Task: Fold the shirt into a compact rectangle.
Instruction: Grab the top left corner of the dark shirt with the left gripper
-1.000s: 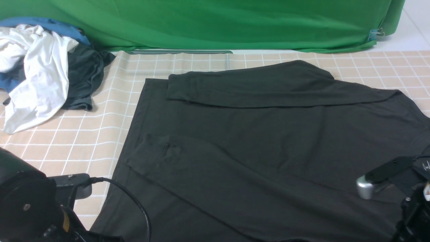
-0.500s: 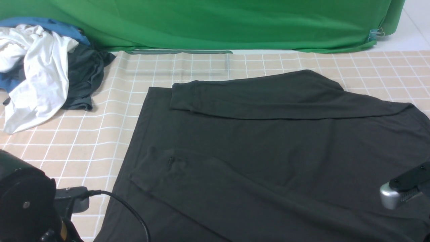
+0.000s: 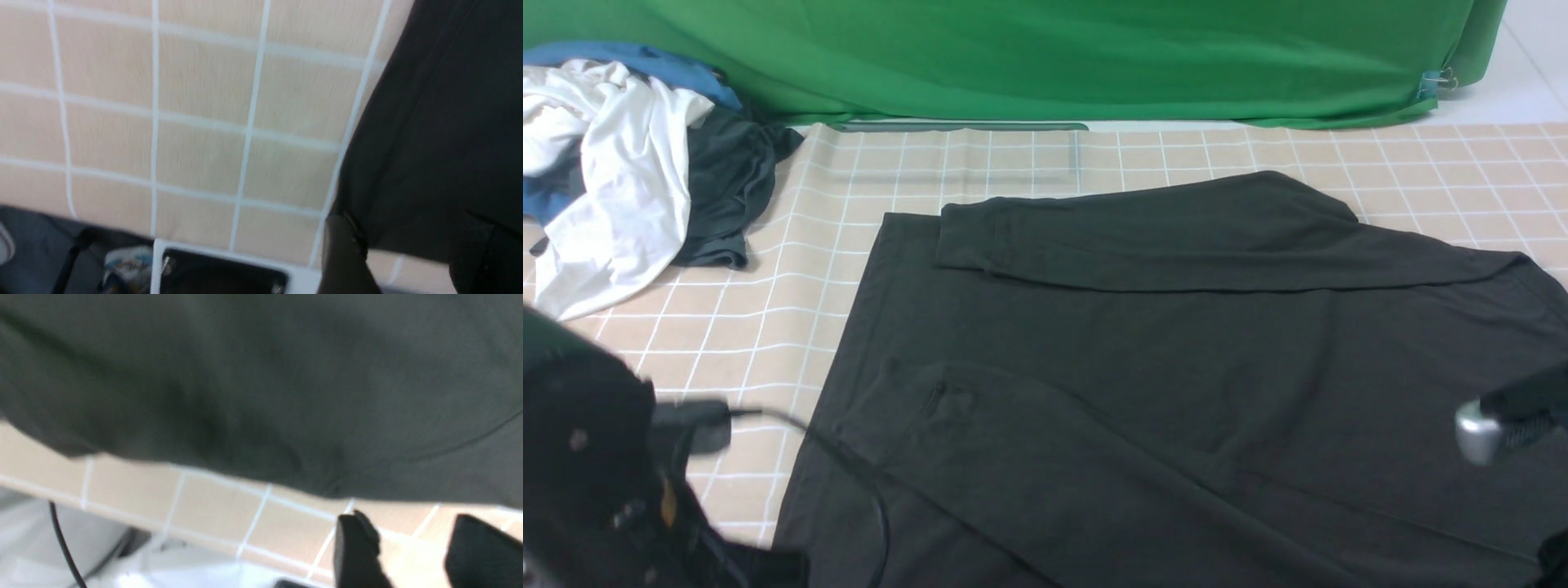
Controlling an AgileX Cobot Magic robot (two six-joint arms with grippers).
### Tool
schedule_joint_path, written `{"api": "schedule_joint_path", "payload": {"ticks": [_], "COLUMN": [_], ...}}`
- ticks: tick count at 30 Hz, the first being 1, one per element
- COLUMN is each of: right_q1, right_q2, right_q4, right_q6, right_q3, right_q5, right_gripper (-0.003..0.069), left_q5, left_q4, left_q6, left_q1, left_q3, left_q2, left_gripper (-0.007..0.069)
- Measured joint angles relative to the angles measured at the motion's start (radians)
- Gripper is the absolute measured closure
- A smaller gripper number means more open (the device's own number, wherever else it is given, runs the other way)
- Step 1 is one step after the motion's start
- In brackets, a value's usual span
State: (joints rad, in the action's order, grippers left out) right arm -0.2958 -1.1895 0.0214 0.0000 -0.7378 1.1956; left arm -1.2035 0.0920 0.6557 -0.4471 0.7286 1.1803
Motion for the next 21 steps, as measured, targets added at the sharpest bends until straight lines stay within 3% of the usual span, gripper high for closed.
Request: {"api": "schedule_joint_path", "payload": {"ticks": [3, 6, 9, 16, 21], "right_q1": [0.000, 0.000, 0.000, 0.000, 0.000], "right_q2": [0.022, 0.064, 0.113, 0.201, 0.219], "right_q4": [-0.007, -0.021, -0.030, -0.056, -0.070], "right_q6": [0.000, -0.006, -0.007, -0.008, -0.008], "right_q3": [-0.049, -0.094, -0.124, -0.127, -0.127], "right_q5": [-0.002, -0.014, -0.025, -0.028, -0.028], "right_gripper": [0.0442, 0.0549, 0.0608, 0.0604, 0.0599], "left_q5": [0.006, 0.039, 0.111, 0.187, 0.225], "left_q4": [0.005, 0.012, 0.021, -0.024, -0.025], "left_q6": [0.040, 0.048, 0.044, -0.013, -0.048], "left_q1": [0.000, 0.000, 0.016, 0.127, 0.167], "left_q3": [0.119, 0.256, 0.415, 0.713, 0.856], "left_q2": [0.013, 0.063, 0.172, 0.496, 0.679], "left_gripper": [0.0335, 0.0471, 0.0591, 0.0610, 0.0568]}}
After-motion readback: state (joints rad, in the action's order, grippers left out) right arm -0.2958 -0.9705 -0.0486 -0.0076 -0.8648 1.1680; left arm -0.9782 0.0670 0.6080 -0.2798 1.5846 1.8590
